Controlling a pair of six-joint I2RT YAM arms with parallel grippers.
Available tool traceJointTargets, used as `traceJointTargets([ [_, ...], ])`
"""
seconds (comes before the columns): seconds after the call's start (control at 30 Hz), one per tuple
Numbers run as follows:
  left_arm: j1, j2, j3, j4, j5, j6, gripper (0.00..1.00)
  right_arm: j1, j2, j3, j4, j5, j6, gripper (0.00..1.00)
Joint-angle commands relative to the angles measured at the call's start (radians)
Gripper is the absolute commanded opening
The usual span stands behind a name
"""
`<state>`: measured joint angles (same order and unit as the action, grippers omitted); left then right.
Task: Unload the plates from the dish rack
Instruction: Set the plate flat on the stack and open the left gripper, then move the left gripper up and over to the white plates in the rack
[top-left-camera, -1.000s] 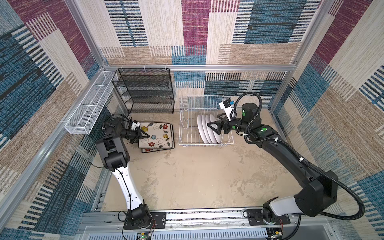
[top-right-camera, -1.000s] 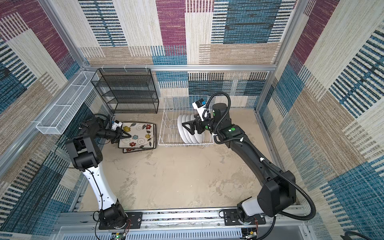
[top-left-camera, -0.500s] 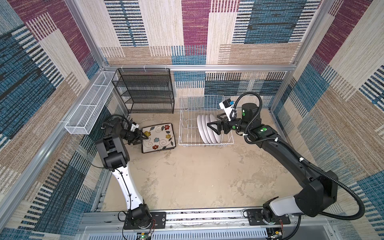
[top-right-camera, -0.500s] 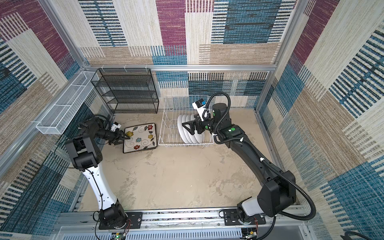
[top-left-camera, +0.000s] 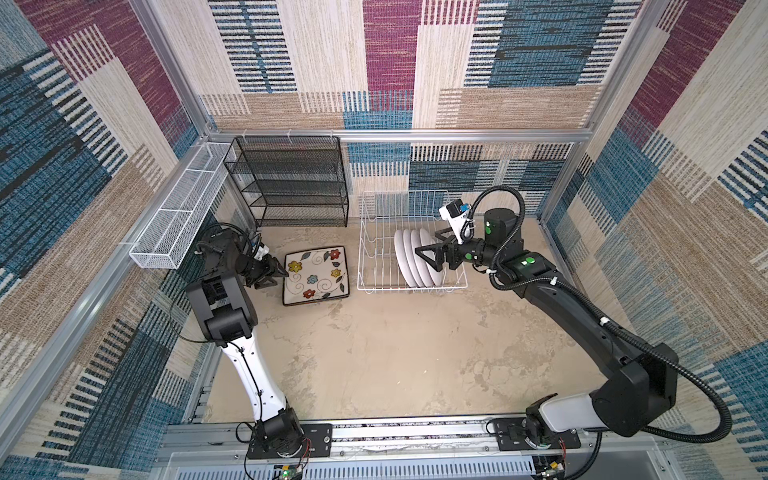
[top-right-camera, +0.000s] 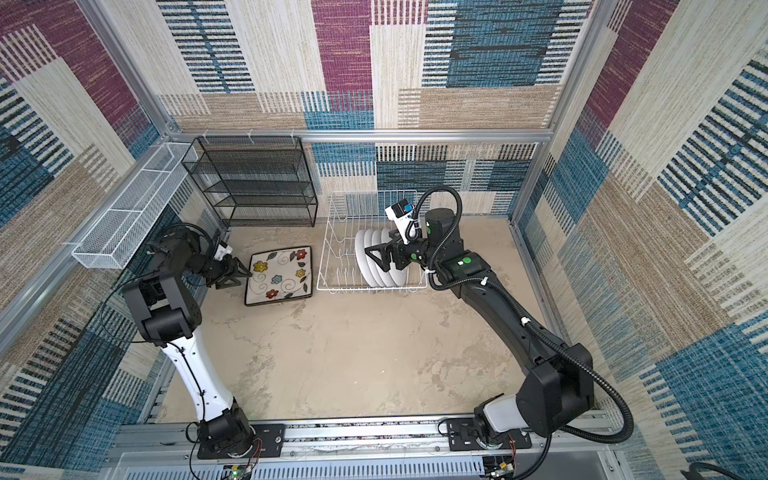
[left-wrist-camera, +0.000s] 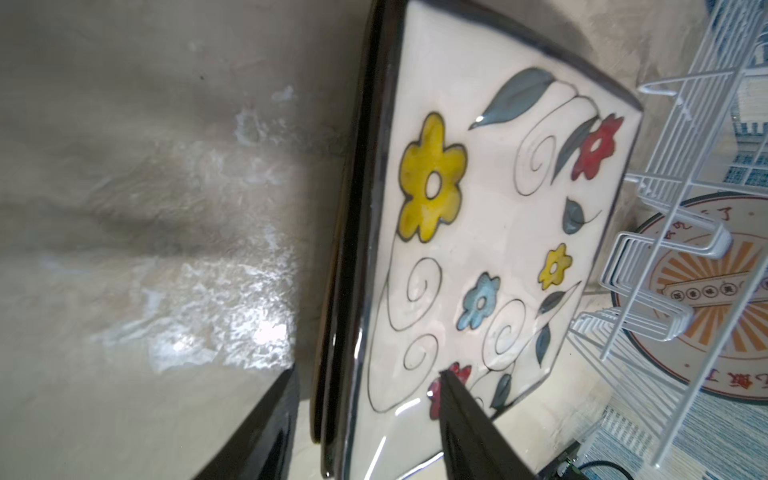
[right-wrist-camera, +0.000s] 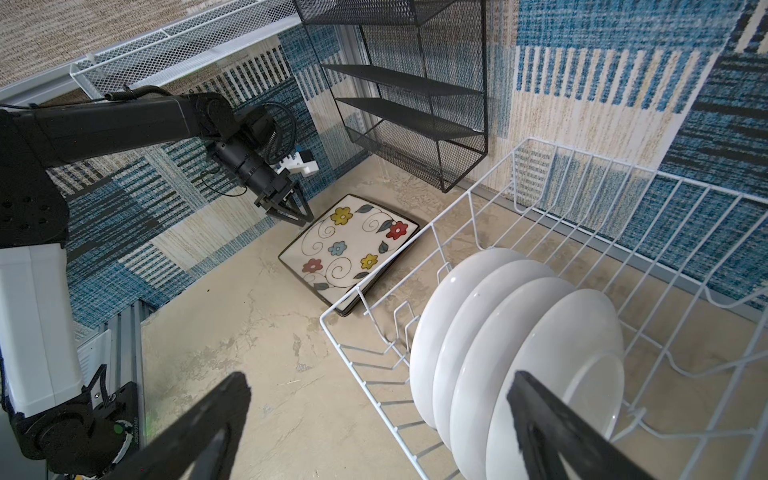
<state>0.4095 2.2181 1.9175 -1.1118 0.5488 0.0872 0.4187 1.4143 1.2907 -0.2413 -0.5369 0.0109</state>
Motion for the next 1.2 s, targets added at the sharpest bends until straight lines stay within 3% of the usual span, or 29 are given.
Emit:
traceJointTargets([
  [0.0,-0.01,-0.051,-0.014,0.004,-0.01,-0.024,0.59,0.002,-0.015,-0.013,0.065,0.037,0.014,0.99],
  [0.5,-0.163,-0.376,-0.155,0.115,0.07,-0.056,0.67,0.003,-0.124,-0.133,0.224,0.177,0.037,0.99],
  [0.77,-0.329,-0.548,-0.174,0.197,0.154,-0.087,0.72,0.002,-0.207,-0.21,0.318,0.279,0.095,0.99],
  [0.93,-0.437,-0.61,-0.178,0.271,0.075,-0.159,0.73,0.002,-0.233,-0.226,0.31,0.302,0.113,0.99],
  [1.03,-0.489,-0.651,-0.245,0.394,-0.067,-0.287,0.73,0.002,-0.233,-0.22,0.266,0.305,0.11,0.99],
  [1.17,-0.571,-0.706,-0.364,0.556,-0.15,-0.407,0.73,0.002,-0.232,-0.217,0.225,0.314,0.113,0.99],
])
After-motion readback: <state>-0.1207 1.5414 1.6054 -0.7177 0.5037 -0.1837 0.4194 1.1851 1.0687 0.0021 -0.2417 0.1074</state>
